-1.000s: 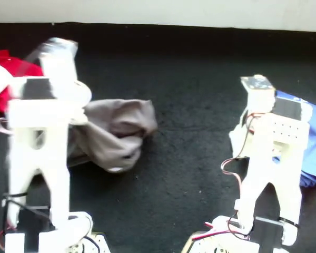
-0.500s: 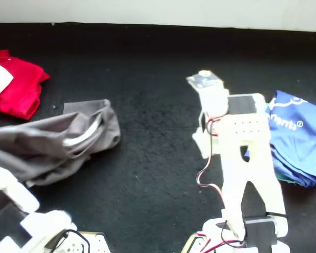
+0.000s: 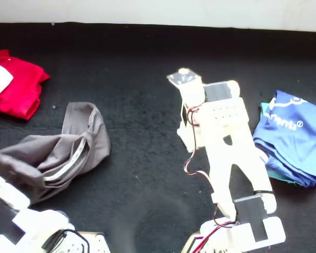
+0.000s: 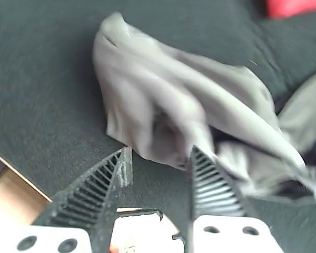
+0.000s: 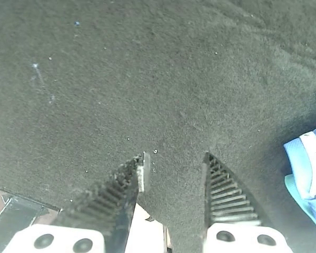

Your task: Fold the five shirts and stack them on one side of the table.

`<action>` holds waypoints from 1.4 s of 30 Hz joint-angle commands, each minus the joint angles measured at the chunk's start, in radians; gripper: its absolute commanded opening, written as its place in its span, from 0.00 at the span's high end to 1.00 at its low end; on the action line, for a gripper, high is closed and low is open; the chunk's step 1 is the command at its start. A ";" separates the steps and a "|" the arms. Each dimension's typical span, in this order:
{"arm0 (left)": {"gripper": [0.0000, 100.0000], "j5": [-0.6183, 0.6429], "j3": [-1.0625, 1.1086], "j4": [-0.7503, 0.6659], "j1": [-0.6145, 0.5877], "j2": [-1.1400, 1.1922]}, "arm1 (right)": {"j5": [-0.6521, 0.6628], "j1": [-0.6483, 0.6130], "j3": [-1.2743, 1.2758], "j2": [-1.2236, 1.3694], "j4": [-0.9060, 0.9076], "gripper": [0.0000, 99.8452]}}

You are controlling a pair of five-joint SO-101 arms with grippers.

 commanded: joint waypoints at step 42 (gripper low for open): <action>0.99 0.164 -0.651 -0.121 1.369 0.507 | 0.244 0.519 -0.010 -0.025 0.015 0.83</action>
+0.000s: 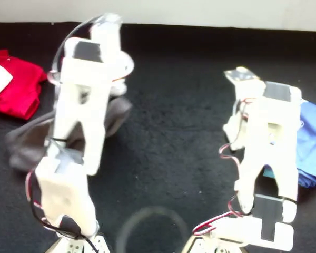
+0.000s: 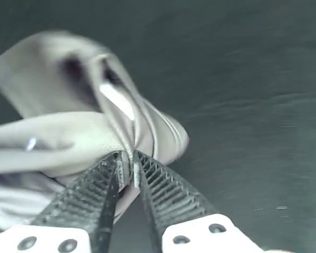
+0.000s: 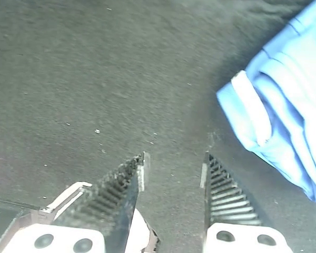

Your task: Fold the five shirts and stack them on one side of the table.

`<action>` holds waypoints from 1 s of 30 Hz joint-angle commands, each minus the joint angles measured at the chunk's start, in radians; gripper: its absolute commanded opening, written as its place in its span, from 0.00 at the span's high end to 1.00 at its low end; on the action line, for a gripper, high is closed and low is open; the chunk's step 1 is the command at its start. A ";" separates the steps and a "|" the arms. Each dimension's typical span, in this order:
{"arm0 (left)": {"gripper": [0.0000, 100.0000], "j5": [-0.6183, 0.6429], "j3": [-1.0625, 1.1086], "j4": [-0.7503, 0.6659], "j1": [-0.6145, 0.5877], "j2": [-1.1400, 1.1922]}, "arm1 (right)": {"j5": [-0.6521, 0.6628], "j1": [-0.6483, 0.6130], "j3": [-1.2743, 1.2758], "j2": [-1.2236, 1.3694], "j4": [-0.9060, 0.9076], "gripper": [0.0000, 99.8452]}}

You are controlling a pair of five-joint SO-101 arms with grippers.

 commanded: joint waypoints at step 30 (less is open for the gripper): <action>0.83 -0.025 0.255 0.107 -0.671 -0.466 | 0.048 -0.512 -0.300 0.042 -0.216 0.83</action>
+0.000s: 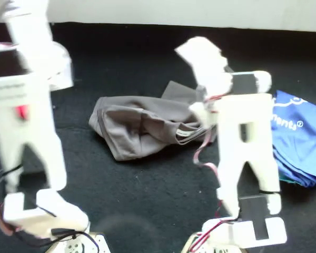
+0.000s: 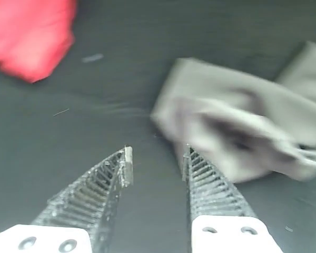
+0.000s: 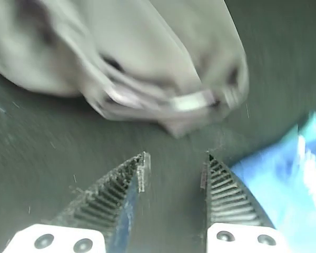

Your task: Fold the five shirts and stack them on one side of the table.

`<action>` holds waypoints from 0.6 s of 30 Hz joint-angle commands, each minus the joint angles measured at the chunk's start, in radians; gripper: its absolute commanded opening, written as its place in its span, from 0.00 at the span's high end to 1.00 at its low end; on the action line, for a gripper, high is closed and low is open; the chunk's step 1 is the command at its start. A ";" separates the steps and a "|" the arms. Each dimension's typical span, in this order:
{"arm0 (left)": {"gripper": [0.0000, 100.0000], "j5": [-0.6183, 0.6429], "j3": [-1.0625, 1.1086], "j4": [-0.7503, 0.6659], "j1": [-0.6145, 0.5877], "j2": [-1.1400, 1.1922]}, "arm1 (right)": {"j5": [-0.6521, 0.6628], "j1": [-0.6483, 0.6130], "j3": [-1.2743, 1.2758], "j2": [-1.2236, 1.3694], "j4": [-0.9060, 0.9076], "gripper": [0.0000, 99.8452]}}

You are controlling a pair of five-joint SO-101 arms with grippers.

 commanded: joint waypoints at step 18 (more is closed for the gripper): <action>0.83 -0.164 0.522 0.006 -0.401 -0.407 | -0.077 -0.473 -0.742 0.717 -0.102 0.69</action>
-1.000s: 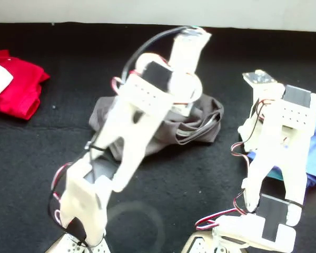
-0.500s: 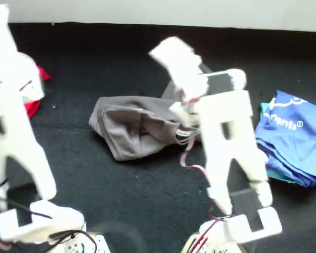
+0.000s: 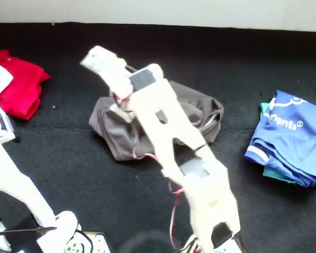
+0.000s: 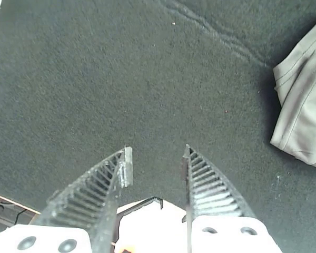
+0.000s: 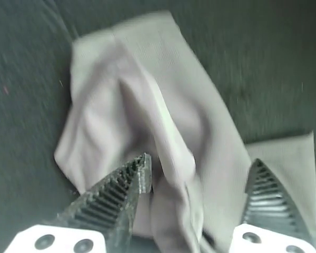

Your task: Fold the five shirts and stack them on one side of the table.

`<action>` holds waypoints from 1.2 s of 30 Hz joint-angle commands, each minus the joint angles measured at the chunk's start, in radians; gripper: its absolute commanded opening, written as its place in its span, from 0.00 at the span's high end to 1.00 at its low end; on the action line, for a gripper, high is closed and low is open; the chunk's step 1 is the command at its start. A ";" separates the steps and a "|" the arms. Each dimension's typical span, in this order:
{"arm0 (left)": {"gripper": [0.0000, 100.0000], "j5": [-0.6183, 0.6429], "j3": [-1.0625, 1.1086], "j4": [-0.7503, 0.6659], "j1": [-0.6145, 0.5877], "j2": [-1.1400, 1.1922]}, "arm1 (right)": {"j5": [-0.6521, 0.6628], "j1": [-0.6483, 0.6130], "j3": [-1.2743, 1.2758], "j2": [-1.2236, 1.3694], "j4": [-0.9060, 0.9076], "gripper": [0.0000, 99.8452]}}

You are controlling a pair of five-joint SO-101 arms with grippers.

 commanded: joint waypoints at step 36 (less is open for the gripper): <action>0.83 -0.077 0.174 0.003 0.240 -0.030 | 0.259 0.208 -0.182 -0.234 0.280 0.99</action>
